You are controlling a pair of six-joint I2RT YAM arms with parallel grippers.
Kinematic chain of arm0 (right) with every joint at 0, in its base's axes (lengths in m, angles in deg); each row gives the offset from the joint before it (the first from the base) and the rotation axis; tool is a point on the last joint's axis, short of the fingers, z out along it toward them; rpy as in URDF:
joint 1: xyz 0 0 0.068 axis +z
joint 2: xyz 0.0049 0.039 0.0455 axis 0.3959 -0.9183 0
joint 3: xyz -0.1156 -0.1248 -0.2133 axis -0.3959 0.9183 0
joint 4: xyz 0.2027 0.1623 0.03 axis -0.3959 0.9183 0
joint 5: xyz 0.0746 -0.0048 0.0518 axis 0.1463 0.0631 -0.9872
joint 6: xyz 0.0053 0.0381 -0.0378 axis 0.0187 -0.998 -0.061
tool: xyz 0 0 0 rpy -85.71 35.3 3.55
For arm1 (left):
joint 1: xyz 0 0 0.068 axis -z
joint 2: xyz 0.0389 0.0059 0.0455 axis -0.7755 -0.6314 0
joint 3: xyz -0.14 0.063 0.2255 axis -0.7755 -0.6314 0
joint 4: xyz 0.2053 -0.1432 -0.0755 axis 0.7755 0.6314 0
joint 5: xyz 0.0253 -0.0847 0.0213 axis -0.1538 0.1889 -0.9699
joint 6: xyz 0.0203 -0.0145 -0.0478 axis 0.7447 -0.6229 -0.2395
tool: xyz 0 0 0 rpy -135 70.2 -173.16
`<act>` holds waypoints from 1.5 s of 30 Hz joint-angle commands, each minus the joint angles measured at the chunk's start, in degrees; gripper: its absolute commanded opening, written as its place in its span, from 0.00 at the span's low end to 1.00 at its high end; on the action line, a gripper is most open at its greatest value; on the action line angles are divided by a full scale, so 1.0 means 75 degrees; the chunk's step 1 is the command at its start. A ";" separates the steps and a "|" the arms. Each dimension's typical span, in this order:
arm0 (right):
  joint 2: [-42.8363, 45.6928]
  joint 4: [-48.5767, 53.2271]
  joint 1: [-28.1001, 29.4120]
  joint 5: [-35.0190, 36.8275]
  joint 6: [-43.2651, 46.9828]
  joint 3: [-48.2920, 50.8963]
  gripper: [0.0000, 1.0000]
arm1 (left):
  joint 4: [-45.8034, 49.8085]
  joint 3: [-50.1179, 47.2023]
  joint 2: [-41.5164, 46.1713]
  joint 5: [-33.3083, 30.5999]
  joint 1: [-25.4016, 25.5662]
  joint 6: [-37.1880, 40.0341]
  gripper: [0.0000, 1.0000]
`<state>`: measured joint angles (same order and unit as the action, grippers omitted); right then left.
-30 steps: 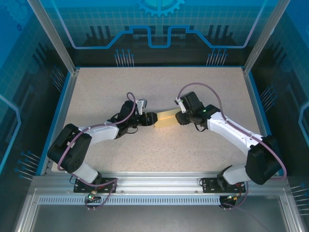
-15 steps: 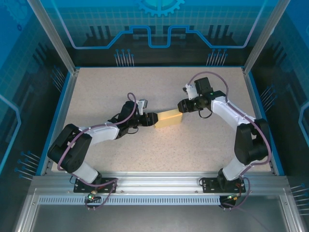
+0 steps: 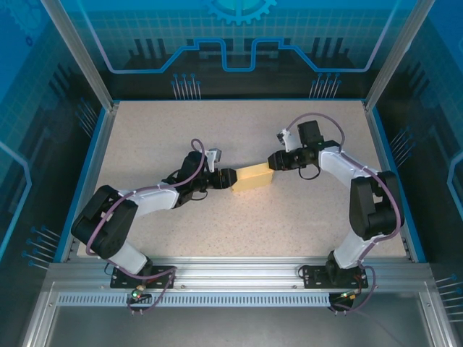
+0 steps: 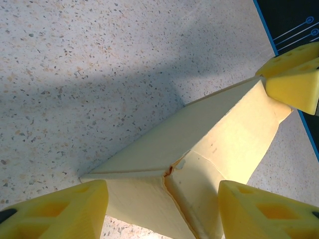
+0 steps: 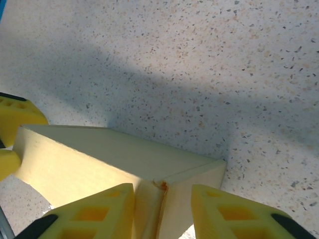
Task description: Fold the paper box
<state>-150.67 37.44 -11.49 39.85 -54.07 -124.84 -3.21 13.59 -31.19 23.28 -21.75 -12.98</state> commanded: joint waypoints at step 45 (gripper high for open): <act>0.0522 -0.0706 -0.0521 -0.1389 -0.0429 0.2173 0.34 | -0.0240 -0.0563 -0.0276 -0.0291 0.0069 -0.0277 0.60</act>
<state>-145.69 30.14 -15.25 27.72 -56.12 -112.79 -7.45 11.50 -31.54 22.06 -21.48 -14.18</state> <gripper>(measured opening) 0.348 0.604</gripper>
